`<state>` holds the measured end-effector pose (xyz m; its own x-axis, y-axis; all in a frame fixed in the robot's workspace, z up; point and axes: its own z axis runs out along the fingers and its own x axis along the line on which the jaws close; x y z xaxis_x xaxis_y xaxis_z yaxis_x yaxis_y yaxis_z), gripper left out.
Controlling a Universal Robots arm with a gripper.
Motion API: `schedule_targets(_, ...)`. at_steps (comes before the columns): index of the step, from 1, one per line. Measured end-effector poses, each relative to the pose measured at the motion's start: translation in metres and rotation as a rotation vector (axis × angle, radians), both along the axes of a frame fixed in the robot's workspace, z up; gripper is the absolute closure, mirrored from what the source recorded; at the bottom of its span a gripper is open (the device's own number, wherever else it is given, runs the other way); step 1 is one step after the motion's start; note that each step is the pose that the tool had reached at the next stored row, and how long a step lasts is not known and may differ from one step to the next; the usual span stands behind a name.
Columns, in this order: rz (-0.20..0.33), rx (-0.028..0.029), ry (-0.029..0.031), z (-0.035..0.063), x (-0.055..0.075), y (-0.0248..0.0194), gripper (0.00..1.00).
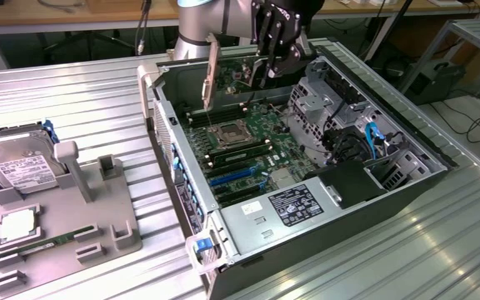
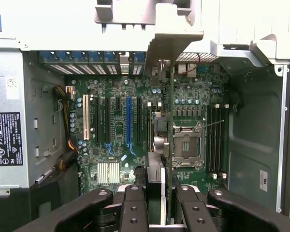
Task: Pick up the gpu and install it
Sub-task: 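Insert the gpu into the slot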
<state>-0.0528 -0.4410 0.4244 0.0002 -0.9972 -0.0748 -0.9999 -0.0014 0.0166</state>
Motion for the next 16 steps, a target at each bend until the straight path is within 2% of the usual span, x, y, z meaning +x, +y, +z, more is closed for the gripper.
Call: schedule_targets(16,0.0,0.0006,0.0001,-0.01,0.0,-0.0001,0.72)
